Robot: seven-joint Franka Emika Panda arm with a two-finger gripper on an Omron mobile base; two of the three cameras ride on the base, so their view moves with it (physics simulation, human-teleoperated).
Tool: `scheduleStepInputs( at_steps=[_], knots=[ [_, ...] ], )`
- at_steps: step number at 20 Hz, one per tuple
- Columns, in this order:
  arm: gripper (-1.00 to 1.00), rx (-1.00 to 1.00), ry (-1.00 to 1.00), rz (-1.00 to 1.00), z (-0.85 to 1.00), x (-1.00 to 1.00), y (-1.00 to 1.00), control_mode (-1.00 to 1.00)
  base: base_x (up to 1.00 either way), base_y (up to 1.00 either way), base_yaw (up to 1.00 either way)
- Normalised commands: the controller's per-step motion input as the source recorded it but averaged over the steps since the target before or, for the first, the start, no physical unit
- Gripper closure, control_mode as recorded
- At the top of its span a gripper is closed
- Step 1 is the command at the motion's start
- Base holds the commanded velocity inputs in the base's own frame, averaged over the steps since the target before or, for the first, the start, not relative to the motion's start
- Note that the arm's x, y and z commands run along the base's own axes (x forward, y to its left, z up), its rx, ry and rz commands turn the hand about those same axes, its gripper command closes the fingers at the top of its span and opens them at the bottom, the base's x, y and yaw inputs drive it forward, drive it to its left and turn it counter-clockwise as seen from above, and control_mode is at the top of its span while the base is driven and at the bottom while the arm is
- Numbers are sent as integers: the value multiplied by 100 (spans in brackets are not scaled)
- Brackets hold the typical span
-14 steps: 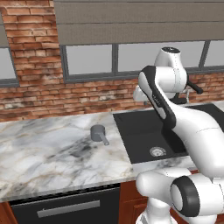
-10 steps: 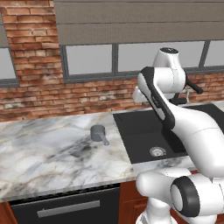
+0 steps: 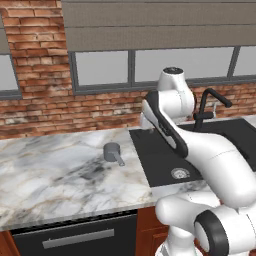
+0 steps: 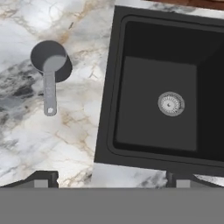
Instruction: Move any existing items from the left basin to the right basin for drying. Then move the measuring cup from the counter to the left basin of the sink for washing.
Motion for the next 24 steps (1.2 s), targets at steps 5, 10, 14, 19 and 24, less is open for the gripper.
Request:
scheduleStepInputs(
  at_steps=[5,10,14,19,24],
  knots=[
    [-100,-1,0,2,-44,1,94,-100,0,0,0],
    [-100,0,1,0,-32,22,74,-100,0,0,0],
    [-100,0,1,0,-39,38,42,-100,0,0,0],
    [-100,0,6,0,-37,40,8,-100,0,0,0],
    [-100,0,7,0,-28,33,7,-100,0,0,0]
  ],
)
